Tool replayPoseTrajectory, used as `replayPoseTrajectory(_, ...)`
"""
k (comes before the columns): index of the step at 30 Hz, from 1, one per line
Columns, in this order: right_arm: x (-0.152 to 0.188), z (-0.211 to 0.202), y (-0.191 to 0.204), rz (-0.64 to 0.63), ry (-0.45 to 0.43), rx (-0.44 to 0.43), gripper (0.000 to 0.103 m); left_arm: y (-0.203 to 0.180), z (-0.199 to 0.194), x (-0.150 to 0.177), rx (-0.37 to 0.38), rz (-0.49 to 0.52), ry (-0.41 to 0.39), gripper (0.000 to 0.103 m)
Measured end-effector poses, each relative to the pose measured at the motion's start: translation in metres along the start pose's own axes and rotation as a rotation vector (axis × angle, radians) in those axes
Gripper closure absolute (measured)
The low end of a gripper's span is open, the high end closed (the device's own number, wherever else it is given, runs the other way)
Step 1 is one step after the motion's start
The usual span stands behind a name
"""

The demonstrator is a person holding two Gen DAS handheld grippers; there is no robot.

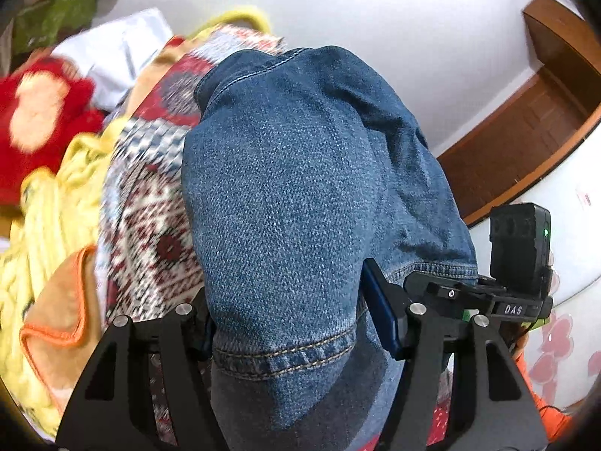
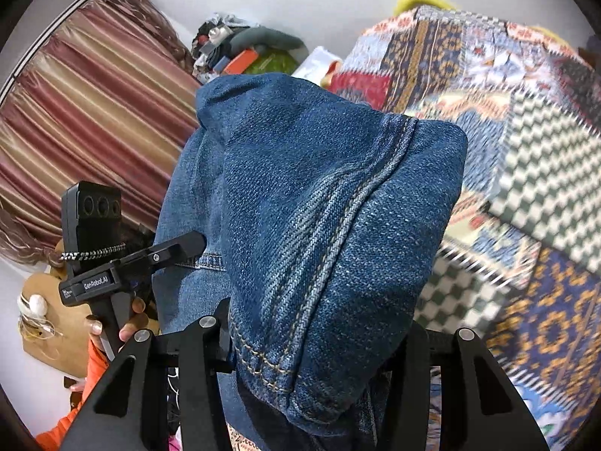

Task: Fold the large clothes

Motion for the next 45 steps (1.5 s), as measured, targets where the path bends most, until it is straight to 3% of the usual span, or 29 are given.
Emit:
replayPoseTrajectory(6,0.029,0.054,-0.023,0.086,0.088,-0.017,0.057,0.046,0.033,0.034,-0.027,-0.078,0.085,0.039)
replayPoseTrajectory(14,0.029,0.106,-0.06,0.118,0.164,0.02,0.056,0.106,0.093,0.059,0.031,-0.233,0.186,0.038)
replayPoseTrajectory(20,0.025,0.131,-0.079,0.134,0.223,0.032,0.039,0.12,0.103,0.069,0.043,-0.248,0.195,0.033)
replayPoseTrajectory(22,0.03,0.129,-0.081,0.156,0.236,0.017,0.039,0.12,0.099,0.071,0.025,-0.235,0.189,0.032)
replayPoseTrajectory(26,0.035,0.119,-0.081,0.167,0.235,0.041,0.039,0.11,0.079,0.072,-0.086,-0.159,0.153,0.032)
replayPoseTrajectory(32,0.045,0.072,-0.069,0.1,0.181,0.153,0.033,0.082,0.04,0.096,-0.233,-0.003,0.107,0.032)
replayPoseTrajectory(40,0.084,0.019,-0.059,0.012,0.14,0.271,0.033,0.046,0.023,0.146,-0.289,0.109,0.104,0.031)
replayPoseTrajectory(45,0.099,-0.009,-0.036,-0.059,0.106,0.313,0.033,0.036,0.01,0.157,-0.339,0.115,0.084,0.032)
Point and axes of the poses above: each gripper's, at about its wrist camera, not at the fingertips, and z roughly the way its jaws point, y to its left, x to its underside, the point moved 5 cm from there along z, roughly the way its jaws point, and after that the axes turned 6 degrees about -x, right-handed, at the moved point
